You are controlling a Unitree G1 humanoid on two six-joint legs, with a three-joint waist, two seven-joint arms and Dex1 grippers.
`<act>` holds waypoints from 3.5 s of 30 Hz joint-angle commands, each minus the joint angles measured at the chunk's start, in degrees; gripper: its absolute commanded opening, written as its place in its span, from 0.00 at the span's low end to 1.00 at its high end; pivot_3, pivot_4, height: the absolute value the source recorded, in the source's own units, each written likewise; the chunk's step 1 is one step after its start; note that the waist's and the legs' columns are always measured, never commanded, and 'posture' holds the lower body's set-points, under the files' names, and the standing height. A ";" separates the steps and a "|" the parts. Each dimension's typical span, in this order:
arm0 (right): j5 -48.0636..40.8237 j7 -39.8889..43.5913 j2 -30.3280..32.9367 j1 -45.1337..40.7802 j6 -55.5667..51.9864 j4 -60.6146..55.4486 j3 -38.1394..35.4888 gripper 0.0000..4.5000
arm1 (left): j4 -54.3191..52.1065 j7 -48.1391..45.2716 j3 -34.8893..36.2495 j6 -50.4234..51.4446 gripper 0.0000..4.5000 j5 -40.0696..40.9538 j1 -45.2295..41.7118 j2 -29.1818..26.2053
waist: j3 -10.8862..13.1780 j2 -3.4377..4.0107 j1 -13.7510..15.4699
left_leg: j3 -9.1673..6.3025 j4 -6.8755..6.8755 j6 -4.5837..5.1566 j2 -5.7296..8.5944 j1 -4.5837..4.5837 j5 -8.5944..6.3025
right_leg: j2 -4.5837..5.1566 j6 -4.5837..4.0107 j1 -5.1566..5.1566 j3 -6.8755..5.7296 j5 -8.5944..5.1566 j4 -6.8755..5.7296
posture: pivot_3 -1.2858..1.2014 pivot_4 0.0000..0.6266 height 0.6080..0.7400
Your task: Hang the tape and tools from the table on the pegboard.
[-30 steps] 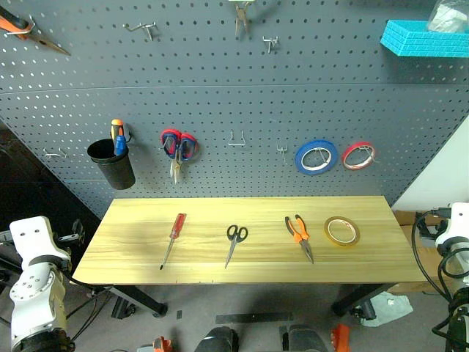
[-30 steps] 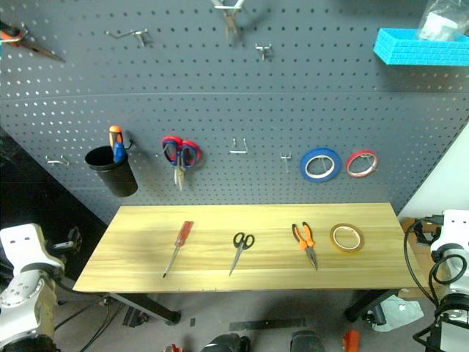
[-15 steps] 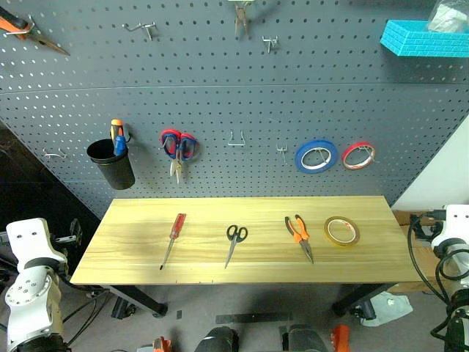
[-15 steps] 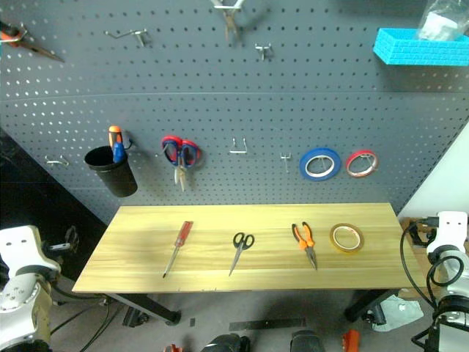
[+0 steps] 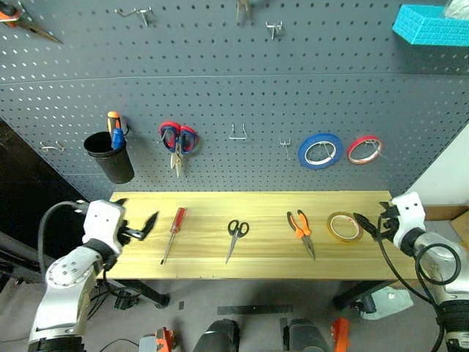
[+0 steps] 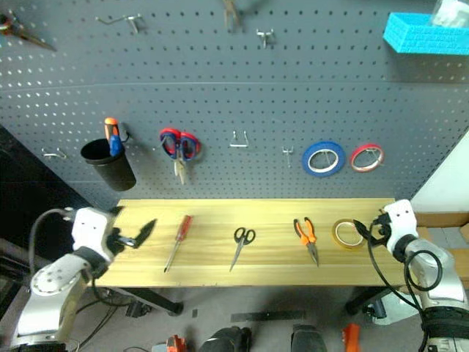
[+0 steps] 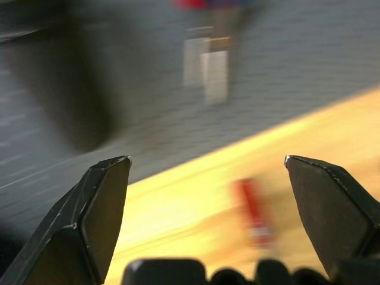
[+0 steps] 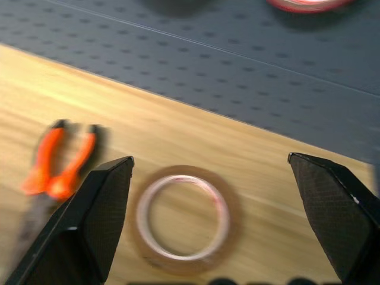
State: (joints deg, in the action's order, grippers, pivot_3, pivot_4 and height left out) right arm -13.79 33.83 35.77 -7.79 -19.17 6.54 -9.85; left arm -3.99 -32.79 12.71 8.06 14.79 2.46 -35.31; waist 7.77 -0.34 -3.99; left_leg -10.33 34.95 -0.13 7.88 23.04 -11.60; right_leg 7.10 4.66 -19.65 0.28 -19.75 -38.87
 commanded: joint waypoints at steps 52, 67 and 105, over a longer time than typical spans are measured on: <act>24.23 4.38 -1.93 -22.91 6.19 31.65 23.44 0.07 | 0.32 -29.64 -19.43 -1.14 1.00 -1.08 -21.16 -3.02 | 6.84 -1.40 -2.32 | 1.33 0.42 -0.05 -0.45 1.13 -0.05 | -0.36 0.15 -1.46 0.37 0.47 -0.22 | 0.45 0.38 1.00; 38.84 -2.76 -2.11 -1.47 -0.29 -40.79 26.35 0.07 | -1.24 -27.52 -10.65 3.62 1.00 4.64 -19.18 -4.63 | 6.79 -1.31 -2.79 | 1.43 1.01 -0.18 -0.54 1.62 -0.14 | -0.16 0.14 -2.20 0.34 0.46 -1.05 | 0.43 0.37 1.00; 38.12 -8.36 -16.36 -16.51 13.42 -11.99 28.39 0.76 | 2.92 -23.73 -8.04 4.28 1.00 4.15 -22.16 -5.29 | 6.78 -1.32 -5.38 | 1.48 1.00 -0.25 -0.56 1.65 -0.12 | -0.40 0.08 -2.40 0.36 0.53 -1.22 | 0.44 0.38 1.00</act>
State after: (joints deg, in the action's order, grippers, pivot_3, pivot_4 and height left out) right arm 25.72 24.21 19.56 -25.64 -4.24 -0.15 19.20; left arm -0.99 -56.82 2.82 13.84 19.08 -20.16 -39.72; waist 14.55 -1.66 -9.37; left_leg -8.84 35.92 -0.38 7.32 24.69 -11.71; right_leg 6.70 4.74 -22.06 0.65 -19.23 -40.10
